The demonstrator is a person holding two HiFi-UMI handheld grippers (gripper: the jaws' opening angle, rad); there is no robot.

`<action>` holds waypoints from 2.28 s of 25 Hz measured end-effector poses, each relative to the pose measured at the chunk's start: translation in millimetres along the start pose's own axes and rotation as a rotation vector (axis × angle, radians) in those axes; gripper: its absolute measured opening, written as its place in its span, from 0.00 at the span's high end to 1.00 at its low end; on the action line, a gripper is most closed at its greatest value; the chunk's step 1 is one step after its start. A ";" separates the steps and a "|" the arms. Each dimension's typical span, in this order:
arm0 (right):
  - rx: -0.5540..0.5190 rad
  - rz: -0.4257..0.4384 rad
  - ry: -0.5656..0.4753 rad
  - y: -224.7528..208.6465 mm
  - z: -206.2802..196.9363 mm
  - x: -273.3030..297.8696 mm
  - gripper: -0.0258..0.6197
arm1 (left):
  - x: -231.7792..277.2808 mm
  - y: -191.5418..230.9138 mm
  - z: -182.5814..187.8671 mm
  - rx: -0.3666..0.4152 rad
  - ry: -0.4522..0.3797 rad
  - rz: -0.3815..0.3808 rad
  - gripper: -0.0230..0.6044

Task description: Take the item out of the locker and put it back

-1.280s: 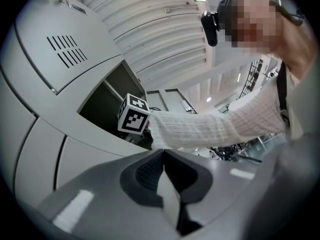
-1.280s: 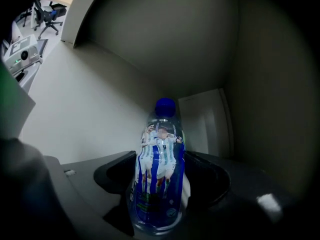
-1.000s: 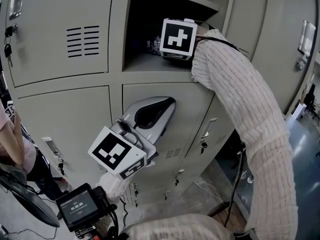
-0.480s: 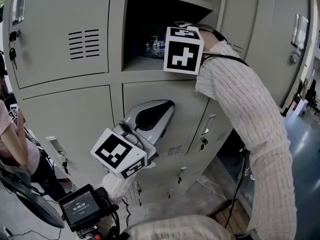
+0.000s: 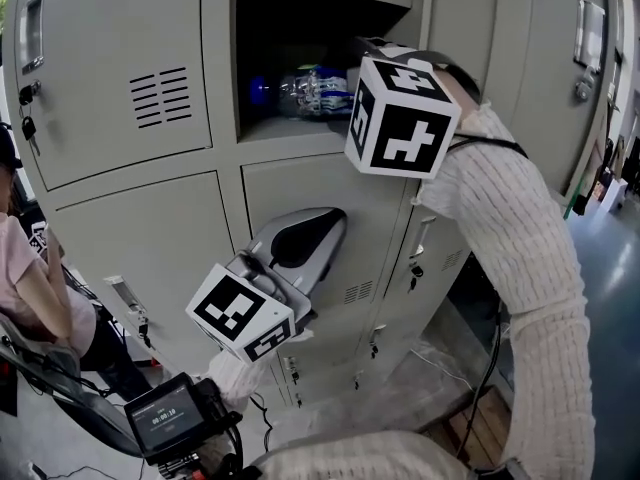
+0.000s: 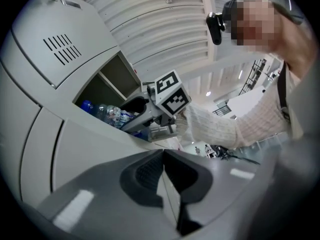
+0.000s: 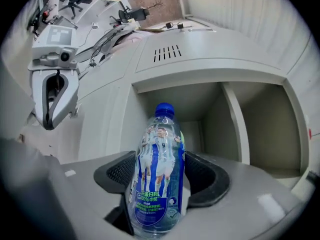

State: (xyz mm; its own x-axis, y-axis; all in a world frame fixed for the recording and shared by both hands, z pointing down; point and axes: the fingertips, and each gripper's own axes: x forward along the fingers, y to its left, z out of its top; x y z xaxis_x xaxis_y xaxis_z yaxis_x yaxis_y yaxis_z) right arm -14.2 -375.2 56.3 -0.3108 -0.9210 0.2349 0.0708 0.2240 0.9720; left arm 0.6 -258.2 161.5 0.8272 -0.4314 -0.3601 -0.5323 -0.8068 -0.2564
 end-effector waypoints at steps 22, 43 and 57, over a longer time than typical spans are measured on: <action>0.519 -0.348 -0.487 -19.2 1.4 -95.0 0.48 | -6.5 5.4 8.1 0.042 -0.007 0.058 0.95; 1.209 -0.359 -1.026 51.7 -22.7 -129.2 0.48 | -19.5 20.0 37.1 0.104 -0.085 0.191 0.95; 1.348 -0.351 -1.123 79.0 -24.2 -114.6 0.49 | -25.8 26.6 33.7 0.113 -0.070 0.220 0.95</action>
State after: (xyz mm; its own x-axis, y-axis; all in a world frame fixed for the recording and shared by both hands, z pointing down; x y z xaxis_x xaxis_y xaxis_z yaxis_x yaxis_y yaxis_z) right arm 50.0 -259.7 106.3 -0.6120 -0.4701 -0.6360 -0.7010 0.6948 0.1610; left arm -40.9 -254.9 133.7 0.6768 -0.5597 -0.4782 -0.7182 -0.6446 -0.2621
